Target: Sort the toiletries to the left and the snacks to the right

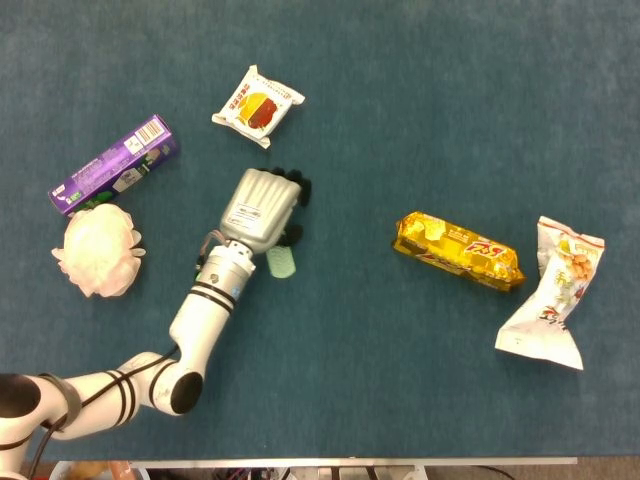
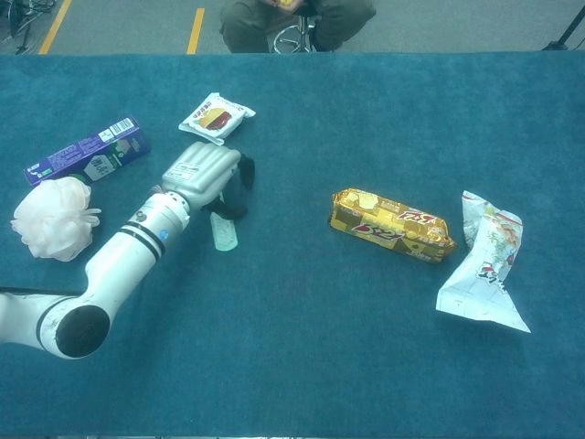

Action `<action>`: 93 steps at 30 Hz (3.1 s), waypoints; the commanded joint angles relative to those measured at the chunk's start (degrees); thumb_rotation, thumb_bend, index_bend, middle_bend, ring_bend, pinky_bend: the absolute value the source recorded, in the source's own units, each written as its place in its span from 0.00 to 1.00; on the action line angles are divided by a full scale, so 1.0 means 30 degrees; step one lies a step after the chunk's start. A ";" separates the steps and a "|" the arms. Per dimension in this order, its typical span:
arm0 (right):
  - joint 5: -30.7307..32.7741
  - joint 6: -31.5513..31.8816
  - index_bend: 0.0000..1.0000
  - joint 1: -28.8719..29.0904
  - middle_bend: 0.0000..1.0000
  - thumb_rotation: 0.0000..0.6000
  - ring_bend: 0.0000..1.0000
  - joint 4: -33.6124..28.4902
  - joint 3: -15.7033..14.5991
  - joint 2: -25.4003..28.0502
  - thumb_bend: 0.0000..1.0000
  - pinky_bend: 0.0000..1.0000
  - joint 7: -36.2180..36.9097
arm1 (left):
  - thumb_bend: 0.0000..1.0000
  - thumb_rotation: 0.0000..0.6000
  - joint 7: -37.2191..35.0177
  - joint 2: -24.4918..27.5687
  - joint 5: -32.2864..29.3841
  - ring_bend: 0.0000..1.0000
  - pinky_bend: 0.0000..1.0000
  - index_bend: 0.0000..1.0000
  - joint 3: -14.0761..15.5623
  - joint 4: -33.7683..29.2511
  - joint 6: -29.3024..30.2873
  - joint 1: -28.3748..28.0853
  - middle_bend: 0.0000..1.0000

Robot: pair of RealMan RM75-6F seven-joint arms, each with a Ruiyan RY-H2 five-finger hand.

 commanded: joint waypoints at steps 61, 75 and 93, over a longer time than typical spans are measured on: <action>-0.1302 0.0888 0.43 -0.0271 0.44 1.00 0.36 -0.0274 -0.1005 -0.0592 0.00 0.52 0.0251 | 0.11 1.00 0.1562 0.2987 -0.1896 0.36 0.44 0.42 -0.3733 0.1428 -0.1942 -0.2501 0.34; -0.1289 0.0632 0.43 -0.0368 0.44 1.00 0.36 0.0349 -0.1320 -0.0914 0.00 0.52 0.0634 | 0.11 1.00 0.2070 0.1412 -0.2261 0.36 0.44 0.42 -0.3290 0.5874 -0.3137 -0.3946 0.34; -0.1241 0.0262 0.43 -0.0314 0.44 1.00 0.36 0.0997 -0.1526 -0.1399 0.00 0.52 0.1094 | 0.11 1.00 0.1079 -0.0555 -0.0844 0.36 0.44 0.42 -0.2011 1.0775 -0.3901 -0.4438 0.34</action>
